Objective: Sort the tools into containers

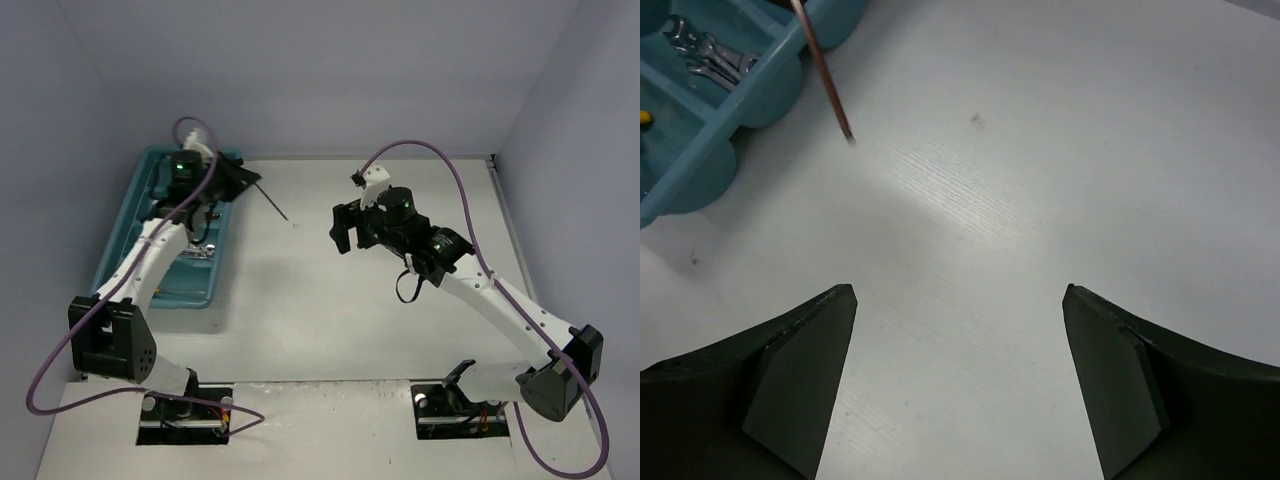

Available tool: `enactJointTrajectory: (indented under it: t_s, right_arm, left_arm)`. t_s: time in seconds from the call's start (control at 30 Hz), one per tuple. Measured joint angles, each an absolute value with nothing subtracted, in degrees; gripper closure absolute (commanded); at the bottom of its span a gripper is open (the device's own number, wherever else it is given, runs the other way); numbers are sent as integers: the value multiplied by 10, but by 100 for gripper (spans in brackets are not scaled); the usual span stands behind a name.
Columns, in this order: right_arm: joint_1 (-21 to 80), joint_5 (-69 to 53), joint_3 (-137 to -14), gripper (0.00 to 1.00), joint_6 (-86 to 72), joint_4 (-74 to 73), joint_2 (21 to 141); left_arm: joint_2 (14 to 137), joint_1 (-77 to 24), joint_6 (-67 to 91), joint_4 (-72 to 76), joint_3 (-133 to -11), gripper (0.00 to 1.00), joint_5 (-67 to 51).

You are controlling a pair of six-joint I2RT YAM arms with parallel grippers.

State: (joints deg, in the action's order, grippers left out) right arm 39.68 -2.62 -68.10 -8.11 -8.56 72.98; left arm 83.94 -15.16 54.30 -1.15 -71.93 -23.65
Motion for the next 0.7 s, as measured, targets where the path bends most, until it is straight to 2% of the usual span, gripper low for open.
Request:
enactJointTrajectory:
  t_s: [0.23, 0.4, 0.7]
  right_arm:
    - [341, -10, -633, 17, -89, -88, 683]
    - [318, -4, -616, 16, -91, -90, 660]
    - [315, 3, -608, 16, -91, -95, 657]
  left_arm:
    - [842, 107, 536, -14, -714, 100, -254]
    - [905, 200, 534, 1, -720, 100, -272]
    - [1087, 237, 526, -1, -774, 70, -278]
